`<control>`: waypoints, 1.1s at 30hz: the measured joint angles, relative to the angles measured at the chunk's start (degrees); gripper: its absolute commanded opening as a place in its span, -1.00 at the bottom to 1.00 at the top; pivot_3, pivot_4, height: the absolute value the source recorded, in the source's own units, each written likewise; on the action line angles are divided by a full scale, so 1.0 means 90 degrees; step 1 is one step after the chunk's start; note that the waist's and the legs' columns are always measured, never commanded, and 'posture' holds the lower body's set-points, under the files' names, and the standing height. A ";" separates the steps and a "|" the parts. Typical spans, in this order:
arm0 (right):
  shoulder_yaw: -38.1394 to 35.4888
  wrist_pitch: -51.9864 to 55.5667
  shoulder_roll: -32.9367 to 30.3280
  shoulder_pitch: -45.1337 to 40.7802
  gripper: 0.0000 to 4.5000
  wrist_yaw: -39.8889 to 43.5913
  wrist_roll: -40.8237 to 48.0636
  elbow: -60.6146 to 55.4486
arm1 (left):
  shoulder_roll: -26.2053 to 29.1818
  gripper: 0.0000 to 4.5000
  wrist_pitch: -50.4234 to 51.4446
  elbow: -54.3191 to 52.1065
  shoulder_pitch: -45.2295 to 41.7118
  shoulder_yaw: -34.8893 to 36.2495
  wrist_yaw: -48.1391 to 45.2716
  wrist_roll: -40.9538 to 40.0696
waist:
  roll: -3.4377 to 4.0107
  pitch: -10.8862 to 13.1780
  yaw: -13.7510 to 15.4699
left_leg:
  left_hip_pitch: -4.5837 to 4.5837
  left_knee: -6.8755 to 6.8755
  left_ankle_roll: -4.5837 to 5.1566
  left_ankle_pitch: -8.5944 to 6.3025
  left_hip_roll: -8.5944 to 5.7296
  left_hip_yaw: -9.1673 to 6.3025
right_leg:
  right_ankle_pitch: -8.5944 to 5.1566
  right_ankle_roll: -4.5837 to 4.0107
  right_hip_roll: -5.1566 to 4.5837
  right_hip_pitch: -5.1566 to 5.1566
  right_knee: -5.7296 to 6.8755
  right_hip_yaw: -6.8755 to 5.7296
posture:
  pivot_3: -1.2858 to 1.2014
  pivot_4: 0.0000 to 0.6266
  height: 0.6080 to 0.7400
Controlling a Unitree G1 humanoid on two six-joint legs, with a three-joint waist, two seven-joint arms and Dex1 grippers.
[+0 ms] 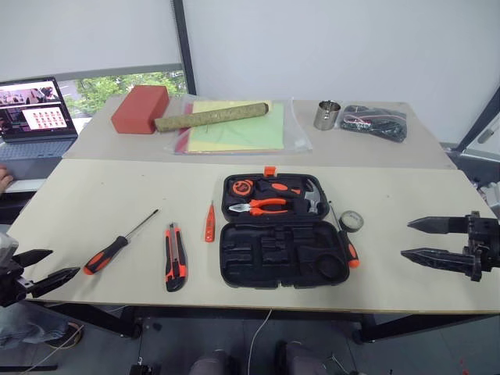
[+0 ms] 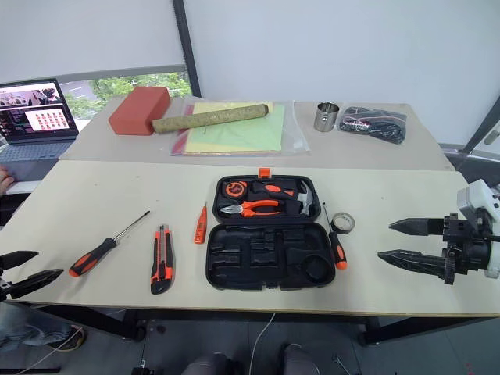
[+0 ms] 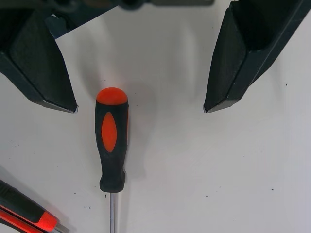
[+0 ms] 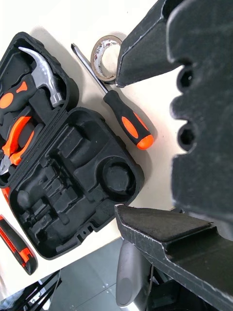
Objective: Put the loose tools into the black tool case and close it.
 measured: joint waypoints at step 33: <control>0.0197 0.0497 0.0522 -0.0349 1.00 -0.1769 0.0983 -0.3083 | 0.0348 -0.59 -0.0377 0.2255 -0.3394 -0.3545 -0.0257 0.1382 | 0.0004 -0.0007 0.0021 | 0.0037 0.0009 -0.0017 0.0012 -0.0006 0.0013 | 0.0002 0.0003 0.0006 0.0029 0.0019 0.0012 | 0.03 -0.52 1.00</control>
